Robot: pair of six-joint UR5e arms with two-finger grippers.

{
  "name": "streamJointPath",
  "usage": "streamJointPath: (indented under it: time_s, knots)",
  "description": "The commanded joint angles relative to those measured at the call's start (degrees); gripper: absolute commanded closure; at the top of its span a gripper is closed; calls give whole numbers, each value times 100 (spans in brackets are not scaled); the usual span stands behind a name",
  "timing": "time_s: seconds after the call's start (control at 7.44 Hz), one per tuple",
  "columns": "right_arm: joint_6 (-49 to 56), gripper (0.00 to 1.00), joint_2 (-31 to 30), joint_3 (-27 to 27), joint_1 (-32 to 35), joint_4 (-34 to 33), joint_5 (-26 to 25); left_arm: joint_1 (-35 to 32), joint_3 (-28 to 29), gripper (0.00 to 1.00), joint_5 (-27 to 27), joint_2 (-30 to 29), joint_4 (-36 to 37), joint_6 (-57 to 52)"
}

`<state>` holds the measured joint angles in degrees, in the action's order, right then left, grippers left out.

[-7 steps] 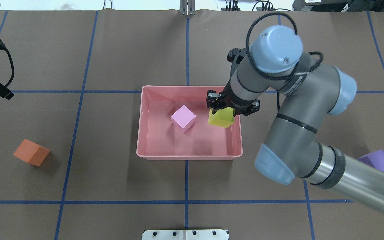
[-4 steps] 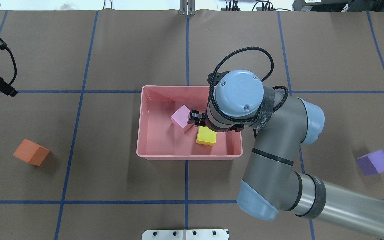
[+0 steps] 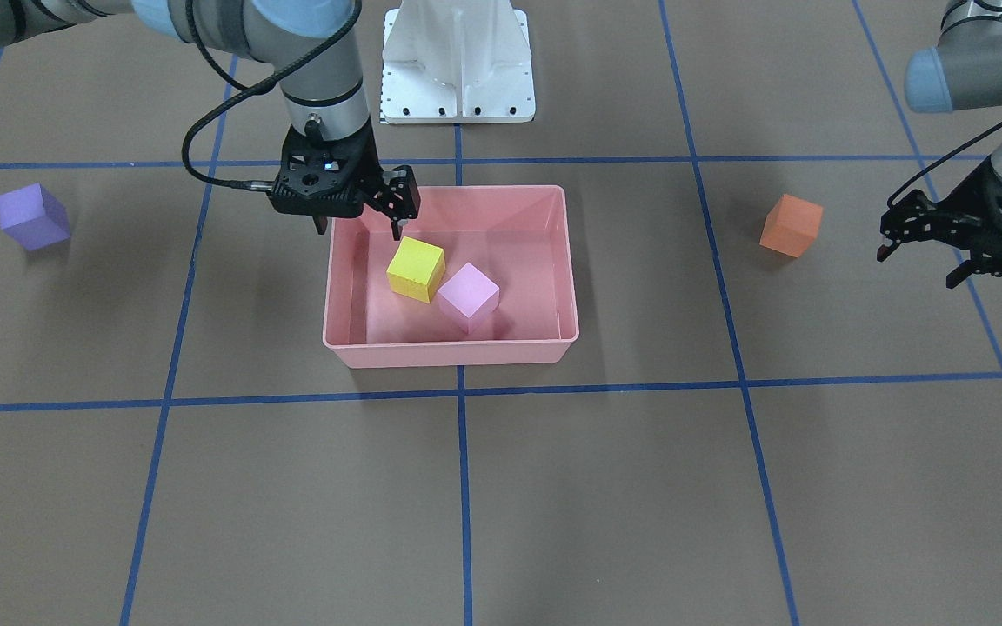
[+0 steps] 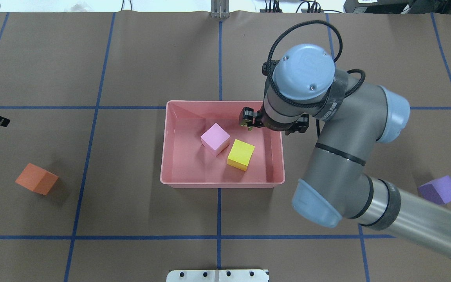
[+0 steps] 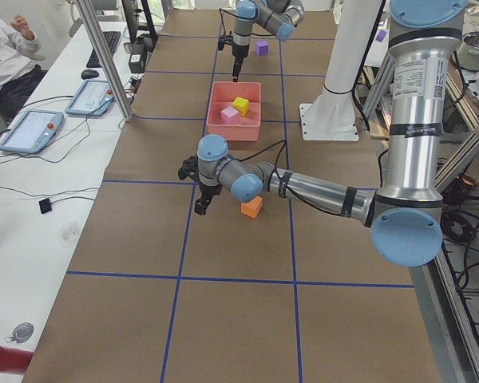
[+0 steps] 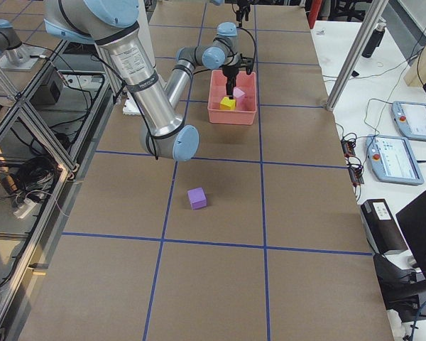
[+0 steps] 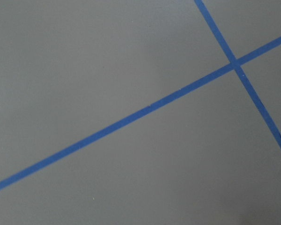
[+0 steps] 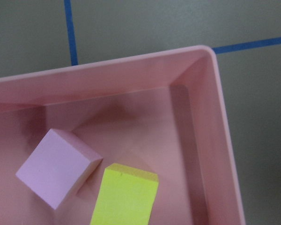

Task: Place blocks into pink bin with both arms
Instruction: 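Release the yellow cube with the right gripper while the left approaches the orange cube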

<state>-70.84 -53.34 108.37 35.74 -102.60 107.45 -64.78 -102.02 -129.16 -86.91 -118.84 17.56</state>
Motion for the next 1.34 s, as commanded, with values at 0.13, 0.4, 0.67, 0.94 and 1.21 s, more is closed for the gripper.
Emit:
streamJointPath:
  time_s: [0.13, 0.4, 0.67, 0.94, 1.21]
  knots:
    - [1919, 0, -754, 280, 1063, 29, 881, 577, -746, 0, 57, 928, -922, 1359]
    - [2608, 0, -1526, 430, 1486, 535, 1242, 1673, -1021, 0, 1081, 965, -922, 2326]
    - [2707, 0, -2711, 430, 1611, 2017, 1313, 2213, -996, 0, 1533, 1132, -913, 2357]
    - [2725, 0, -3277, 448, 1664, 2454, 1305, 2443, -943, 0, 1578, 1123, -896, 2357]
    - [2725, 0, -3367, 448, 1664, 2525, 1296, 2479, -768, 0, 1578, 1053, -896, 2304]
